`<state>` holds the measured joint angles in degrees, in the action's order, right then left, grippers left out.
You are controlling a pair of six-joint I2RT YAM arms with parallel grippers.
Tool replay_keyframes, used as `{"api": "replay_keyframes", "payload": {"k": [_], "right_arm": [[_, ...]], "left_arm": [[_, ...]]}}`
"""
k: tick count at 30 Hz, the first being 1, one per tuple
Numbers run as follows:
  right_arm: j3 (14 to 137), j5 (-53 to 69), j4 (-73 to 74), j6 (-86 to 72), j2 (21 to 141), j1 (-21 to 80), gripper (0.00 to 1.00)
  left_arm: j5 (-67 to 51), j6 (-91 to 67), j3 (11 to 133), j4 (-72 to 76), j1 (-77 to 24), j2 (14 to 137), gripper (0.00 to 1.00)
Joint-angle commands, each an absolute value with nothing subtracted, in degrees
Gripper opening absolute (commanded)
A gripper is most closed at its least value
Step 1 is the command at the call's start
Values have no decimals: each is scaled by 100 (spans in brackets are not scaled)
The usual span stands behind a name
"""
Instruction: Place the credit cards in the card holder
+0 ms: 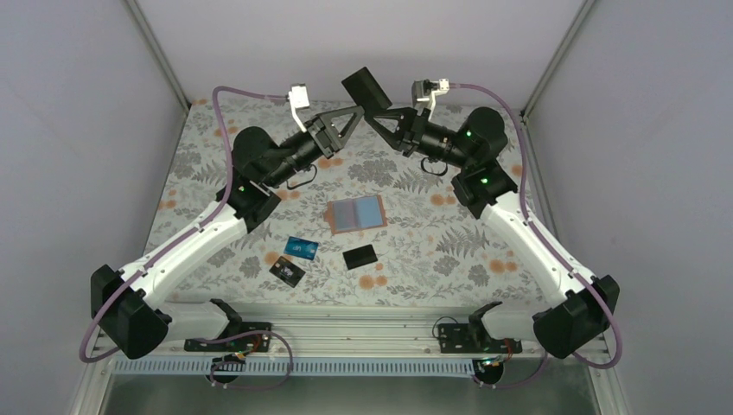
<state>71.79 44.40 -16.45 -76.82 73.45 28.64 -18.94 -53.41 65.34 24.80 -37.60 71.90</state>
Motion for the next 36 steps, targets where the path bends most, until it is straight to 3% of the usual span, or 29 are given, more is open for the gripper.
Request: {"api": "replay_keyframes", "payload": {"k": [1,29,36], "right_arm": [[7405,4552,-1582,-7443,7328,2955,4],[7479,4672,-1415,-7134,7354,3037,4],[7583,4743,-1216,-6793,7388,3046,4]], "left_arm": [[-1916,-5324,6614,2702,-3721,7226,20],[-1963,-5497,6615,2899,-3648,7327,11],[-2008,-5528,6633,2826,-3604,7376,2]]}}
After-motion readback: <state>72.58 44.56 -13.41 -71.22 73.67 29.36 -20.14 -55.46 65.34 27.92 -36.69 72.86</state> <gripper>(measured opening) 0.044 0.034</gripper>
